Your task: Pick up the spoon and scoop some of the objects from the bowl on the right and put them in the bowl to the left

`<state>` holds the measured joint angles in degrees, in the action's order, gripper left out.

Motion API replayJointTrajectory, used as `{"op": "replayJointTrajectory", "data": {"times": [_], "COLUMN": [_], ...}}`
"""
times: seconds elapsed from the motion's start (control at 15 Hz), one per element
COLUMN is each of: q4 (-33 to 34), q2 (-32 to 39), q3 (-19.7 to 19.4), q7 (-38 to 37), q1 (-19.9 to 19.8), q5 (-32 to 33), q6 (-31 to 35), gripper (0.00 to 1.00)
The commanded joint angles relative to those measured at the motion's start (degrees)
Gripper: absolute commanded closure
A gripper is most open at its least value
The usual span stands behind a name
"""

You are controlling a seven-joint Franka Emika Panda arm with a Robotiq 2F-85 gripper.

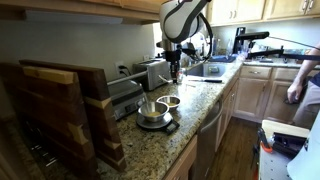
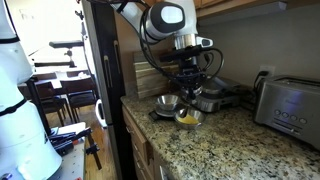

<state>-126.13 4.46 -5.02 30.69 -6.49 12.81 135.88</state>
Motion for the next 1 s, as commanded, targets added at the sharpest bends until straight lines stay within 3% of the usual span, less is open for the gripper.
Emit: {"op": "replayJointTrajectory", "data": {"times": [0.0, 0.4, 0.93], "q4": [3.8, 8.7, 16.0], "q2": [3.1, 9.7, 20.7], "q3": [-1.4, -2.1, -1.0], "q7": [3.0, 3.3, 3.4], "q1": [-2.6, -7.4, -12.5], "q5": [-6.0, -13.3, -15.8], "q6": [-2.1, -2.8, -2.1], "gripper": [0.97, 0.97, 0.97]}}
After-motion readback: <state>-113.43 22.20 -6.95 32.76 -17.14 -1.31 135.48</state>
